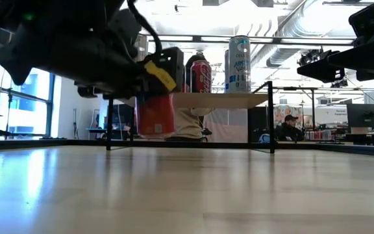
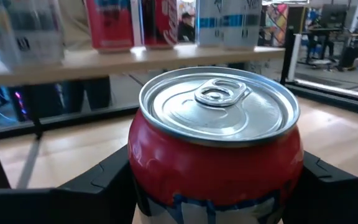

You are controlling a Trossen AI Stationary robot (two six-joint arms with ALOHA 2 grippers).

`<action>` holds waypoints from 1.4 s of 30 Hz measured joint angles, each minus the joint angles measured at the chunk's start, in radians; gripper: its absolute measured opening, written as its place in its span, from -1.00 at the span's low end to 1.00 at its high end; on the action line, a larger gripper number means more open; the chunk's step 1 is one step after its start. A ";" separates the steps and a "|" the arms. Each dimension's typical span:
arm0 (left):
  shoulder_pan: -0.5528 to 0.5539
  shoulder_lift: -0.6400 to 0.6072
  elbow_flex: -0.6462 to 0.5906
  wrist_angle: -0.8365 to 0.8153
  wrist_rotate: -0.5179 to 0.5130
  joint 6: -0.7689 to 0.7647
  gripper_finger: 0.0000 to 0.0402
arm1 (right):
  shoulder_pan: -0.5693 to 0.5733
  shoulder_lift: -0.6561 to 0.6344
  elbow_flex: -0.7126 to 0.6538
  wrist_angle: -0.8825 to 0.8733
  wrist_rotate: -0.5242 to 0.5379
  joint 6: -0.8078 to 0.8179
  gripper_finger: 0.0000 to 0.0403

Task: Place canned beverage on shelf
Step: Put the red soda can on the shelf aligned with the other red soda can

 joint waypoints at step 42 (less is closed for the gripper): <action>0.242 0.000 0.473 -0.002 -0.023 0.467 0.24 | 0.000 0.000 0.000 0.000 0.000 0.000 0.99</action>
